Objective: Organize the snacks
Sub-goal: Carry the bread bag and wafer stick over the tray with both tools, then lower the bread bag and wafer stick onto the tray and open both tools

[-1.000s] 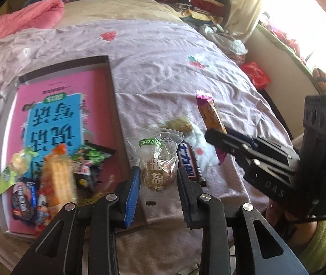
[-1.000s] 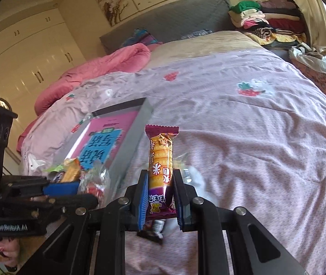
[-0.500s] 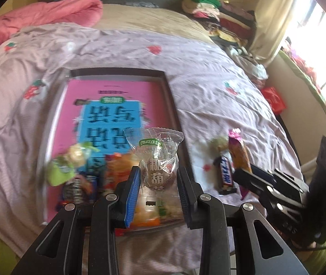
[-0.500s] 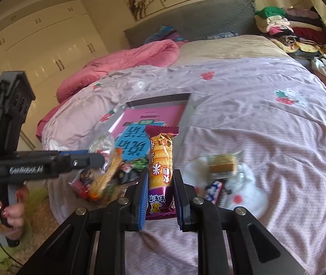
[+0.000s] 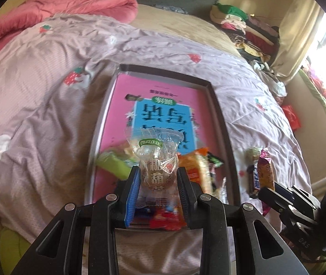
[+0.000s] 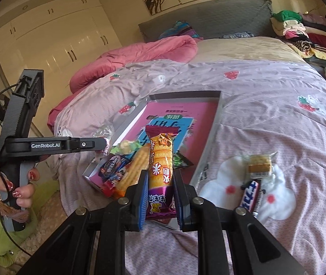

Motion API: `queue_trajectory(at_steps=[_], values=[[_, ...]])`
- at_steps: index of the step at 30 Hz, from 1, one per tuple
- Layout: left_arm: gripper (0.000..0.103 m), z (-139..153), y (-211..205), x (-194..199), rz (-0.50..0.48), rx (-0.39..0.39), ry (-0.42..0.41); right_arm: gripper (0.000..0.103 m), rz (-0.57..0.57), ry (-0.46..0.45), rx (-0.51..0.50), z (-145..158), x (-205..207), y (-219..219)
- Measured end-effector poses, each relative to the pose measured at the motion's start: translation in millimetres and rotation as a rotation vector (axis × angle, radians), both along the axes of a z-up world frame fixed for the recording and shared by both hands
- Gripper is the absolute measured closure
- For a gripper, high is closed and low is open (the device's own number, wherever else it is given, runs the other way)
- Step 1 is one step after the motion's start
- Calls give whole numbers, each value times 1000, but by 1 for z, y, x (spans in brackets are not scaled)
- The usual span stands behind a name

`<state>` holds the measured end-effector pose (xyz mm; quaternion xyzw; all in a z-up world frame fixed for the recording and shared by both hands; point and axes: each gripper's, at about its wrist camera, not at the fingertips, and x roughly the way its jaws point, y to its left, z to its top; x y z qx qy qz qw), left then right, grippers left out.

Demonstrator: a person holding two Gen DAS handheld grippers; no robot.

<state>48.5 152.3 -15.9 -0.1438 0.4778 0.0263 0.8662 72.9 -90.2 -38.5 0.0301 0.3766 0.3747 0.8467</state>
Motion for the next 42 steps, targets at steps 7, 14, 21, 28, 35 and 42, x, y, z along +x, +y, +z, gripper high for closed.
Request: queue_trajectory(at_steps=[7,14,21,28,35,42], values=[[70,-13,9,0,6,-16,19,82,18,6,-31,-5,-3,17],[70,-24,8,2,-8,-15,35,82,9,15,-47,-9,4,27],[70,-31,11,3,-10,-23,42,82,5,9,-83,-15,10,39],[69,-32,11,3,-14,-21,39,82,-1,-9,-107,-16,19,49],[69,-32,10,3,-19,-19,40,82,-22,-4,-130,-21,31,54],[69,-33,7,3,-22,-17,40,81,-33,31,-136,-31,35,53]])
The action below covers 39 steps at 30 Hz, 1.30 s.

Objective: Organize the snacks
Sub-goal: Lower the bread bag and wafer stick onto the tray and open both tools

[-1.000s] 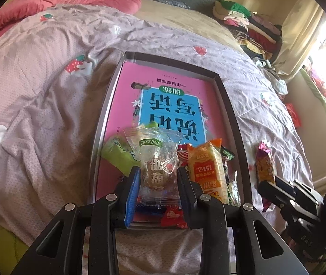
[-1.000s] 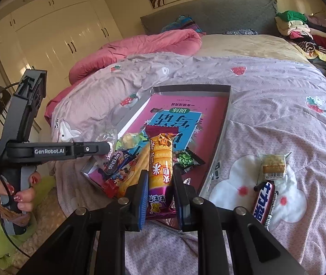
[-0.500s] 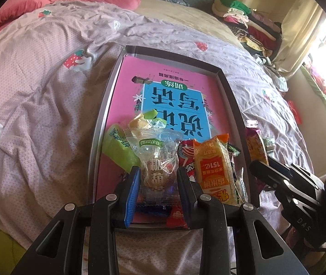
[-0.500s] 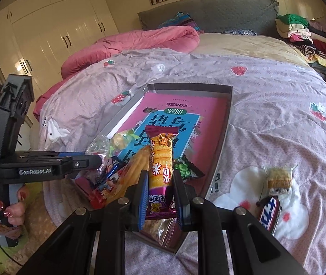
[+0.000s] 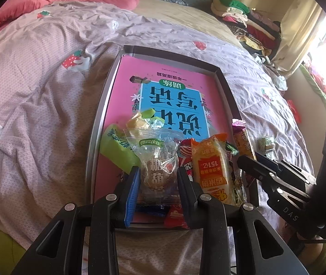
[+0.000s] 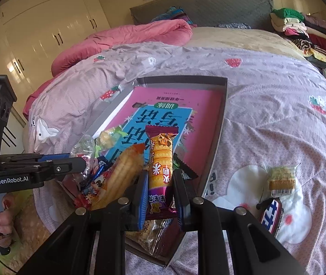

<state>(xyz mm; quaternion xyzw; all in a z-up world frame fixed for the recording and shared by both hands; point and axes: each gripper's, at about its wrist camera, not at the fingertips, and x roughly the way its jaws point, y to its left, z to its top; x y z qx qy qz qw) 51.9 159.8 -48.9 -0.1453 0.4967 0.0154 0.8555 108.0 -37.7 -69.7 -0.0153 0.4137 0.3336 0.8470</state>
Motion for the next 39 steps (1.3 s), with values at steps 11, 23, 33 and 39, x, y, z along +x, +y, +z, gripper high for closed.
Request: queue_trajectory(at_steps=[11,23,33,39], values=[[69,2,0,-1,0,0,0,77,14,20,20,-1,-6,-2],[68,2,-1,0,-1,-3,0,63,-4,22,49,3,-11,-14],[67,7,-3,-1,0,-19,-10,59,-23,18,71,7,-13,-24],[55,14,-3,-2,-5,-30,-26,55,-43,9,87,12,-13,-34]])
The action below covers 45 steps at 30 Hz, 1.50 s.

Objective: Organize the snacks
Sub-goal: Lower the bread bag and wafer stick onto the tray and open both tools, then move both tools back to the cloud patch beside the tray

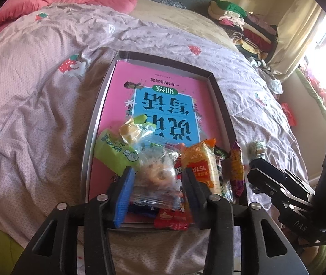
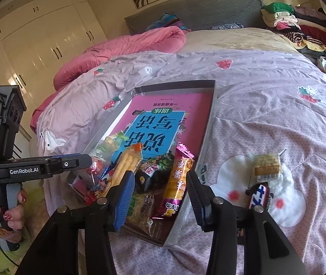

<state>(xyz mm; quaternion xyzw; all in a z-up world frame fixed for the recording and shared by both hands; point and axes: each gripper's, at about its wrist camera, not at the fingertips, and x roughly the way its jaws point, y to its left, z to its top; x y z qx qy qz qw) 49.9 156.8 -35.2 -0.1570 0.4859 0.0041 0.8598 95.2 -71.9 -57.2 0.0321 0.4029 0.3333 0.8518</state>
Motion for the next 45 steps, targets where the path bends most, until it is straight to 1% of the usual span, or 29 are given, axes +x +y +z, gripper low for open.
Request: queue_trajectory(at_steps=[3,10,13,15,17,18,19,27,33,38,45], values=[[53,3,-1,0,-4,2,-7,55,-16,-4,5,2,1,-5],[43,14,-5,-2,-16,1,-41,53,-59,-18,18,8,3,-24],[41,19,-7,-3,-23,-5,-60,51,-82,-29,18,12,3,-33],[41,22,-9,-4,-28,-7,-72,47,-103,-36,18,14,4,-41],[40,26,-12,-4,-36,-9,-81,46,-126,-34,25,15,5,-50],[35,28,-14,-4,-40,-11,-86,46,-133,-31,29,15,6,-53],[33,29,-15,-4,-44,-12,-90,45,-140,-29,31,15,6,-57],[30,40,-32,-2,-81,-19,-117,45,-198,-33,8,16,7,-79],[30,44,-53,3,-126,-13,-120,45,-214,-22,-27,10,6,-85],[30,45,-74,10,-172,-4,-117,45,-209,18,-58,-4,9,-84],[30,43,-103,21,-233,10,-109,45,-187,60,-127,-28,13,-76]])
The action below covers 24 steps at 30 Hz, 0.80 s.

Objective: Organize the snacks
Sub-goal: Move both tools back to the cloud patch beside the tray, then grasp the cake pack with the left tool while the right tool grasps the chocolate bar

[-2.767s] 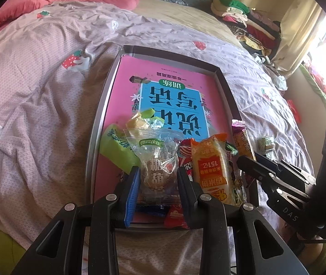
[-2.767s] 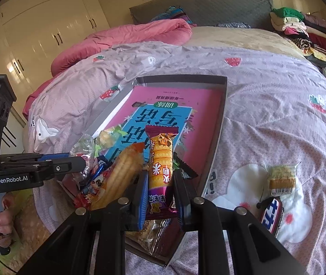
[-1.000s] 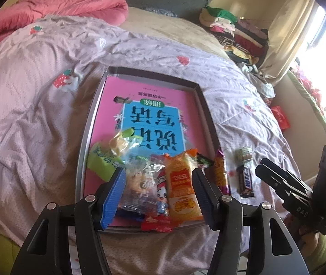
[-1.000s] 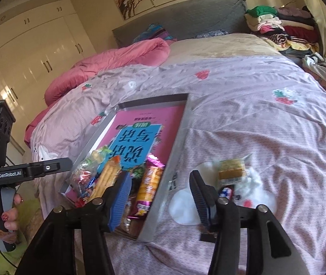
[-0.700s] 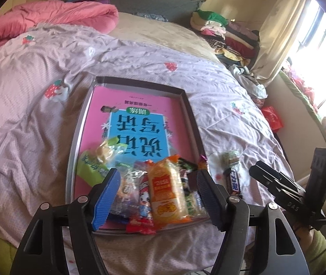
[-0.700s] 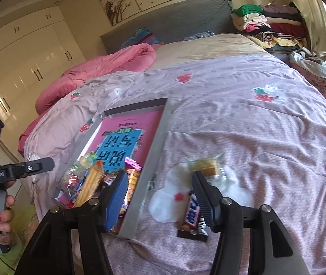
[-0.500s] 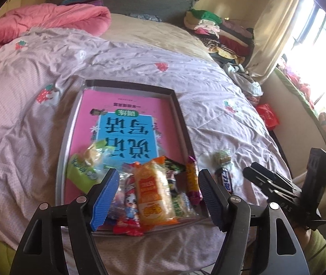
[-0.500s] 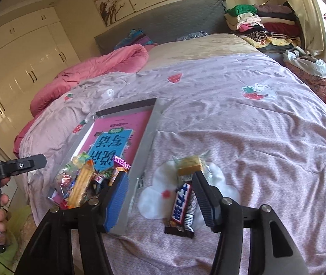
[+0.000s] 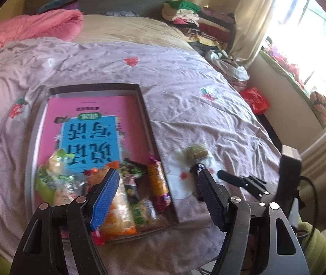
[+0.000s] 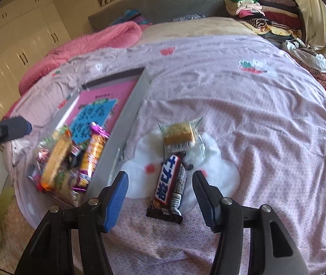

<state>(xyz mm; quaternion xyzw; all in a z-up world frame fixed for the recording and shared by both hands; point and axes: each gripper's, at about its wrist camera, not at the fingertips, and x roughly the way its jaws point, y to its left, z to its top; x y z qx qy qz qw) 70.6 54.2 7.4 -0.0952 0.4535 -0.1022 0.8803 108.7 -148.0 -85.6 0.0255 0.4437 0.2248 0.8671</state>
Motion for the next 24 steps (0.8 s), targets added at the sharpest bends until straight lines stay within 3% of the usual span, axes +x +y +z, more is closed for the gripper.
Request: queue_trajectory(at_steps=[4,18,24], values=[[30,-5,-15,8,-32,19,8,46,2,28,-17,-12,4,2],[30,-25,-67,35,-132,86,57,71,2,52,-63,-27,15,0],[30,-38,-84,55,-148,75,102,72,-28,49,-66,-21,14,-16]])
